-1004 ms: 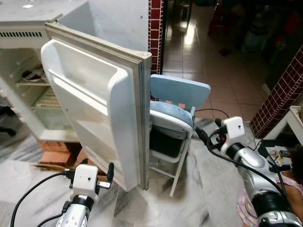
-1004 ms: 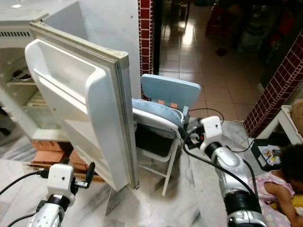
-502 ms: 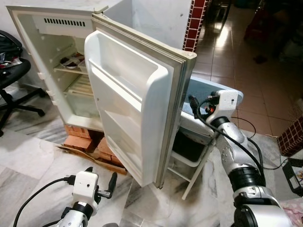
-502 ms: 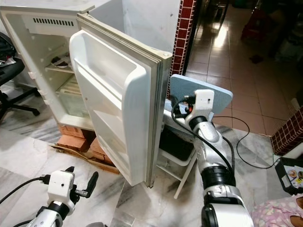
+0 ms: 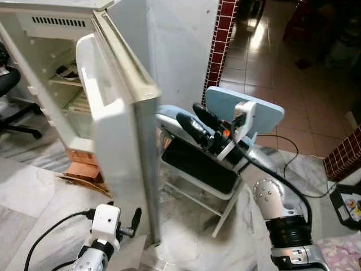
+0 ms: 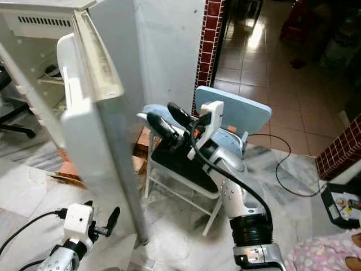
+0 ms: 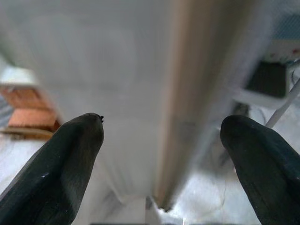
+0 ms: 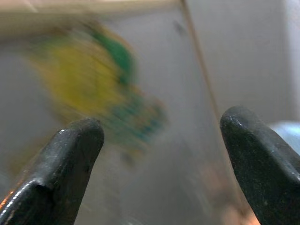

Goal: Restocking fridge

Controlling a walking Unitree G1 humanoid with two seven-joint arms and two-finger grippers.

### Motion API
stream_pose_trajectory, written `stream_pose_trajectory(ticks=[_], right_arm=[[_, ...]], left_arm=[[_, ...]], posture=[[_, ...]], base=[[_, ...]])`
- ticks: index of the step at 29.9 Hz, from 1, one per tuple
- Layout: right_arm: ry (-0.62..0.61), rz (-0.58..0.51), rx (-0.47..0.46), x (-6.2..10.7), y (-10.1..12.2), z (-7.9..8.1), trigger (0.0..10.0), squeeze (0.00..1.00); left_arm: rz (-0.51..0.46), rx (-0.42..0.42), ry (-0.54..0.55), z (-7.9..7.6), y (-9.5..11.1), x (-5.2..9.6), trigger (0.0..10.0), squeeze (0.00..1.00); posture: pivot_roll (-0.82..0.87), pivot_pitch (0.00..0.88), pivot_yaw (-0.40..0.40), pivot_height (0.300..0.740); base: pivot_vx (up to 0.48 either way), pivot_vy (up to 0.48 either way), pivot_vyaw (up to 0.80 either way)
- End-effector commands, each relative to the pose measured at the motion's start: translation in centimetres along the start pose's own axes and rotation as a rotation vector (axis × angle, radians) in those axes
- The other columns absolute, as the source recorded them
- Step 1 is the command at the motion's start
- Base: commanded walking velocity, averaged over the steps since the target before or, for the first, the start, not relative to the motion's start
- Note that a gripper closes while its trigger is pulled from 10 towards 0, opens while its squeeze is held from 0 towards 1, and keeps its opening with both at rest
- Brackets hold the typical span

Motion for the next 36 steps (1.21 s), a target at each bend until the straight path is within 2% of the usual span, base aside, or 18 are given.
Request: stream_pose_trajectory(ticks=[1, 2, 6, 7, 10, 14, 15, 16, 19, 20, 21, 22, 26, 30, 32, 36], right_arm=[[-0.108, -0.015, 0.039, 0.9, 0.4, -2.1, 10.0, 0.0], [-0.172, -0.03, 0.047, 1.3, 0.6, -3.3, 10.0, 0.0], [-0.181, -0.028, 0.042, 1.7, 0.4, -3.7, 10.0, 0.0], [-0.194, -0.014, 0.053, 1.9, 0.1, -4.1, 10.0, 0.0], [-0.221, -0.009, 0.068, 2.0, -0.3, -4.8, 10.0, 0.0], [-0.269, -0.025, 0.123, 2.1, -0.1, -5.5, 10.0, 0.0], [-0.327, -0.057, 0.178, 2.5, 0.4, -6.1, 10.0, 0.0], [-0.358, -0.071, 0.195, 2.8, 0.6, -6.4, 10.0, 0.0], [-0.422, -0.1, 0.2, 3.6, 0.7, -7.3, 10.0, 0.0], [-0.454, -0.108, 0.207, 4.2, 0.5, -7.7, 10.0, 0.0], [-0.48, -0.122, 0.203, 5.0, 0.2, -7.9, 10.0, 0.0], [-0.48, -0.122, 0.203, 5.0, 0.2, -7.9, 10.0, 0.0], [-0.521, -0.152, 0.199, 6.2, -0.2, -8.1, 10.0, 0.0], [-0.571, -0.168, 0.218, 7.1, -0.5, -8.3, 10.0, 0.0], [-0.584, -0.173, 0.219, 7.3, -0.6, -8.4, 10.0, 0.0], [-0.645, -0.189, 0.259, 8.4, -0.9, -8.6, 10.0, 0.0]], left_arm=[[0.008, -0.011, 0.007, 0.3, -0.5, -0.1, 10.0, 0.0], [0.021, -0.016, 0.022, 0.6, -1.2, -0.2, 10.0, 0.0], [0.027, -0.036, 0.09, 1.6, -1.7, 0.0, 10.0, 0.0], [0.03, -0.054, 0.153, 2.5, -2.0, 0.3, 10.0, 0.0], [0.041, -0.063, 0.223, 3.8, -2.7, 0.7, 10.0, 0.0], [0.024, -0.071, 0.25, 4.3, -2.8, 0.7, 10.0, 0.0], [-0.002, -0.098, 0.255, 4.5, -2.4, 0.5, 10.0, 0.0], [-0.016, -0.106, 0.257, 4.6, -2.0, 0.4, 10.0, 0.0], [-0.052, -0.102, 0.276, 4.9, -0.9, -0.2, 10.0, 0.0], [-0.089, -0.118, 0.293, 5.2, 0.7, -0.6, 10.0, 0.0], [-0.147, -0.128, 0.313, 5.5, 3.3, -0.8, 10.0, 0.0], [-0.147, -0.128, 0.313, 5.5, 3.3, -0.8, 10.0, 0.0], [-0.219, -0.127, 0.341, 6.1, 6.5, -0.8, 10.0, 0.0], [-0.253, -0.142, 0.363, 6.7, 8.5, -0.9, 10.0, 0.0], [-0.256, -0.147, 0.365, 6.7, 8.8, -1.0, 10.0, 0.0], [-0.283, -0.182, 0.379, 6.7, 10.8, -1.1, 10.0, 0.0]], posture=[[0.1, 0.0, -0.031, 0.74], [0.11, 0.0, -0.032, 0.74], [0.11, 0.0, -0.034, 0.74], [0.11, 0.0, -0.037, 0.74], [0.11, 0.0, -0.042, 0.74], [0.11, 0.0, -0.047, 0.74], [0.11, 0.0, -0.05, 0.74], [0.11, 0.0, -0.05, 0.74], [0.11, 0.0, -0.047, 0.74], [0.1, 0.0, -0.043, 0.74], [0.1, 0.0, -0.039, 0.74], [0.1, 0.0, -0.039, 0.74], [0.09, 0.0, -0.033, 0.74], [0.08, 0.0, -0.021, 0.74], [0.08, 0.0, -0.02, 0.74], [0.07, 0.0, -0.007, 0.74]], base=[[0.0, 0.0, 0.0], [0.0, 0.0, 0.0], [0.0, 0.0, 0.0], [0.0, 0.0, 0.0], [0.0, 0.0, 0.0], [0.0, 0.0, 0.0], [0.0, 0.0, 0.0], [0.0, 0.0, 0.0], [0.0, 0.0, 0.0], [0.0, 0.0, 0.0], [0.0, 0.319, 0.0], [0.0, 0.319, 0.0], [0.0, 0.44, 0.0], [0.0, 0.48, 0.0], [0.0, 0.48, 0.0], [0.0, 0.48, 0.0]])
Point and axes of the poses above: a point about 5 cm out from each wrist's last joint towards the gripper, its own x axis pointing back from the gripper into the wrist, its own y axis along the axis of the wrist's last joint, z = x × y, the point moved 6 cm from there along -x, pointing out of the wrist towards the gripper, and after that the axes turned 13 degrees about -x, right-handed, at the moved point
